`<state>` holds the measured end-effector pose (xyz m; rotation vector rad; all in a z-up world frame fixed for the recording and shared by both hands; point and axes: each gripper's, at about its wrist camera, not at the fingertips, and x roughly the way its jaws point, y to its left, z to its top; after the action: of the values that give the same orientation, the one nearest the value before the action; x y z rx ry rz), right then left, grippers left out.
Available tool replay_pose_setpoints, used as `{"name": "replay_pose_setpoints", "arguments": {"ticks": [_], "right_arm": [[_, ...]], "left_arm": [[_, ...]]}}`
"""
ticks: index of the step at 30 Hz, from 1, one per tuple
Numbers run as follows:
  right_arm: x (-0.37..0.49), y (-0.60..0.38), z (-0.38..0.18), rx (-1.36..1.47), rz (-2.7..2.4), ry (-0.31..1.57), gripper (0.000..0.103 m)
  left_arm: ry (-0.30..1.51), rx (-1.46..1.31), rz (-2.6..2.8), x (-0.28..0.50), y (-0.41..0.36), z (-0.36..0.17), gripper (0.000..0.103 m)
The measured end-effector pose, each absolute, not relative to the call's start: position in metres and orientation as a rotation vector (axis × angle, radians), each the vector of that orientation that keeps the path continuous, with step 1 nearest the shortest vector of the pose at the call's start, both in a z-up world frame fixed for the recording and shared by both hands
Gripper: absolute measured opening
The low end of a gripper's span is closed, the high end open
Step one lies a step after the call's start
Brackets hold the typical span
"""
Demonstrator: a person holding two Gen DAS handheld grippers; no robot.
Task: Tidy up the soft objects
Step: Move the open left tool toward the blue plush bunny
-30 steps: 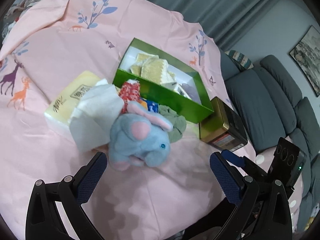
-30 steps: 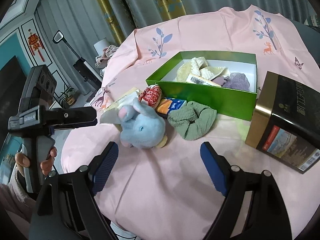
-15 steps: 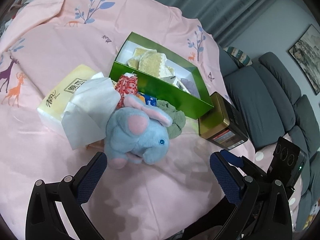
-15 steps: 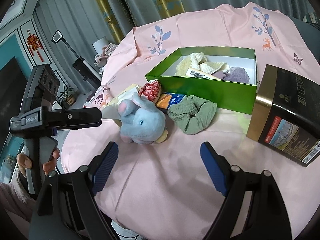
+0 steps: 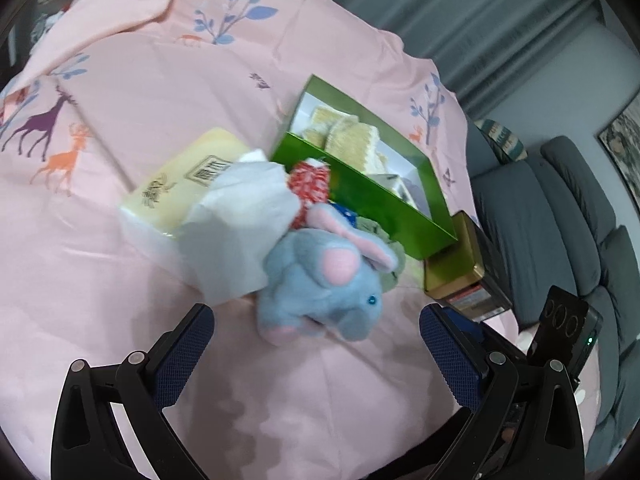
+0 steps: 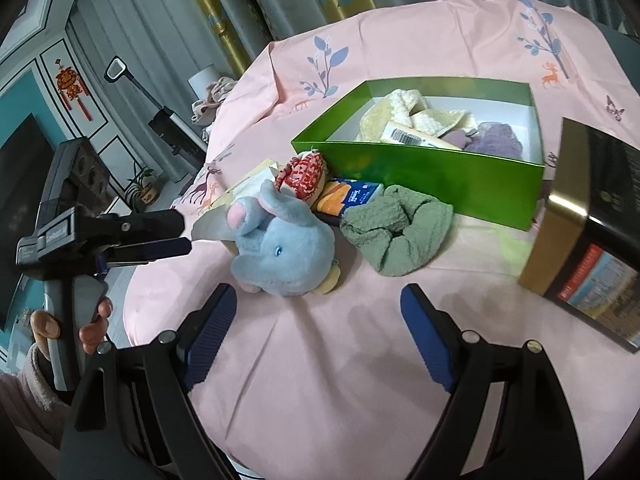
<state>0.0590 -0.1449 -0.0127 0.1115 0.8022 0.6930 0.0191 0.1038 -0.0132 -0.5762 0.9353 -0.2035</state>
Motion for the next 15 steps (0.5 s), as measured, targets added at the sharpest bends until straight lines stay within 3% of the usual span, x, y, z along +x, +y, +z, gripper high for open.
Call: {"name": "replay_pose_setpoints", "arguments": {"ticks": [15], "right_arm": [[0.078,-0.105,-0.038,0.058,0.769,0.865,0.084]], "left_arm": [[0.949,-0.596,-0.283,0.040,0.082,-0.031,0.102]]}}
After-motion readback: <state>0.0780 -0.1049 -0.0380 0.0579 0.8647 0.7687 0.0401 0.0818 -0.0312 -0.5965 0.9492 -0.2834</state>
